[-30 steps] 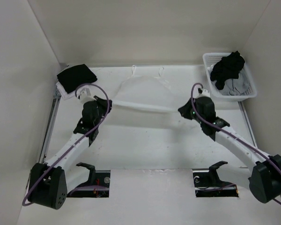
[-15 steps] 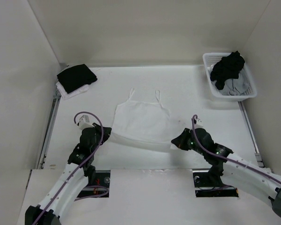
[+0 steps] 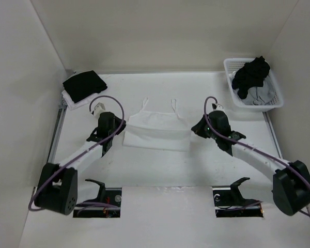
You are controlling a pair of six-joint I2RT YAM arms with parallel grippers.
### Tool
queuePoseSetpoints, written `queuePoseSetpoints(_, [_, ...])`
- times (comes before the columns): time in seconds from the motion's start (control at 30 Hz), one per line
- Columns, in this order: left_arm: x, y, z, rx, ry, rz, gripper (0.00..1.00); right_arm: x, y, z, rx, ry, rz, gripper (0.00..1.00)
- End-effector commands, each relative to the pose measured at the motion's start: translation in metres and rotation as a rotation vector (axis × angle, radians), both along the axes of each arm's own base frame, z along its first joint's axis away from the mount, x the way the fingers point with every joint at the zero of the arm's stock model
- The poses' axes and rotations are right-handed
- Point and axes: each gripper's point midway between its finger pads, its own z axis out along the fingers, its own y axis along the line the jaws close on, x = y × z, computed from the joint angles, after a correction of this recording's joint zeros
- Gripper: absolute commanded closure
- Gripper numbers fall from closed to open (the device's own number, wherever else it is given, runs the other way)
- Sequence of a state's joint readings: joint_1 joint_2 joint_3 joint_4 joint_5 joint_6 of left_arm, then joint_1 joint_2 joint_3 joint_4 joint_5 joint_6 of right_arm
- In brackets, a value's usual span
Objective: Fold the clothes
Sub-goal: Fold the tank top
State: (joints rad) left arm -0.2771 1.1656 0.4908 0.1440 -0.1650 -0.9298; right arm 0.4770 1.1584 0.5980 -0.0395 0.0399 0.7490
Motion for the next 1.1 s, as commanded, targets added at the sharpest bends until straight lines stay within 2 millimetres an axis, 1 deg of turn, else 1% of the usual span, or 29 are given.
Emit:
queuePoseSetpoints(0.0, [0.052,0.004,0.036,-0.011,-0.144,0.053,0.94,0.048,0.012,0.043,0.033,-0.14,0.021,0.98])
queuePoseSetpoints(0.1, [0.077,0.002,0.035,-0.019,-0.15,0.07,0.94,0.081,0.014,0.041,0.027,-0.134,0.006,0.98])
queuePoseSetpoints(0.2, [0.104,0.004,0.033,-0.008,-0.151,0.088,0.94,0.111,0.008,0.034,0.024,-0.118,-0.032,0.98])
queuePoseSetpoints(0.23, [0.113,0.003,0.031,-0.009,-0.146,0.089,0.94,0.118,0.006,0.033,0.026,-0.115,-0.043,0.98])
queuePoseSetpoints(0.37, [0.142,0.003,0.02,0.004,-0.129,0.102,0.94,0.147,0.001,0.017,0.024,-0.081,-0.069,0.98])
queuePoseSetpoints(0.47, [0.158,0.004,0.011,0.003,-0.119,0.115,0.94,0.165,-0.004,0.005,0.02,-0.06,-0.1,0.98])
queuePoseSetpoints(0.53, [0.168,0.002,0.012,-0.009,-0.131,0.113,0.94,0.175,-0.008,-0.001,0.017,-0.049,-0.121,0.98])
queuePoseSetpoints(0.57, [0.173,-0.001,0.015,-0.011,-0.144,0.104,0.93,0.182,-0.01,-0.004,0.02,-0.045,-0.135,0.97])
queuePoseSetpoints(0.63, [0.183,-0.005,0.019,-0.001,-0.163,0.087,0.89,0.188,-0.009,-0.009,0.029,-0.034,-0.147,0.89])
queuePoseSetpoints(0.67, [0.187,-0.006,0.019,0.008,-0.162,0.083,0.84,0.19,-0.009,-0.01,0.031,-0.032,-0.152,0.83])
queuePoseSetpoints(0.7, [0.19,-0.007,0.018,0.009,-0.159,0.079,0.78,0.191,-0.007,-0.009,0.031,-0.034,-0.158,0.76])
queuePoseSetpoints(0.77, [0.188,-0.005,0.019,0.006,-0.158,0.077,0.68,0.188,-0.011,-0.004,0.015,-0.05,-0.173,0.63])
queuePoseSetpoints(0.8, [0.183,-0.003,0.024,0.006,-0.166,0.081,0.65,0.182,-0.01,0.0,0.003,-0.062,-0.174,0.59])
queuePoseSetpoints(0.83, [0.176,-0.001,0.03,0.006,-0.177,0.085,0.64,0.175,-0.009,0.003,-0.015,-0.074,-0.172,0.56])
queuePoseSetpoints(0.9, [0.153,0.002,0.036,0.017,-0.186,0.09,0.64,0.155,-0.014,0.006,-0.052,-0.094,-0.19,0.52])
queuePoseSetpoints(0.93, [0.14,0.005,0.034,0.03,-0.18,0.094,0.64,0.143,-0.016,0.006,-0.07,-0.106,-0.2,0.52])
queuePoseSetpoints(0.97, [0.125,0.008,0.03,0.035,-0.171,0.101,0.64,0.131,-0.017,0.004,-0.08,-0.113,-0.203,0.55])
queuePoseSetpoints(1.0, [0.11,0.009,0.022,0.039,-0.153,0.096,0.64,0.121,-0.016,0.002,-0.079,-0.112,-0.198,0.61])
queuePoseSetpoints(1.03, [0.097,0.008,0.013,0.047,-0.133,0.083,0.64,0.107,-0.013,-0.002,-0.076,-0.107,-0.178,0.7])
queuePoseSetpoints(1.07, [0.082,0.007,0.004,0.053,-0.109,0.069,0.65,0.094,-0.008,-0.009,-0.074,-0.094,-0.151,0.82])
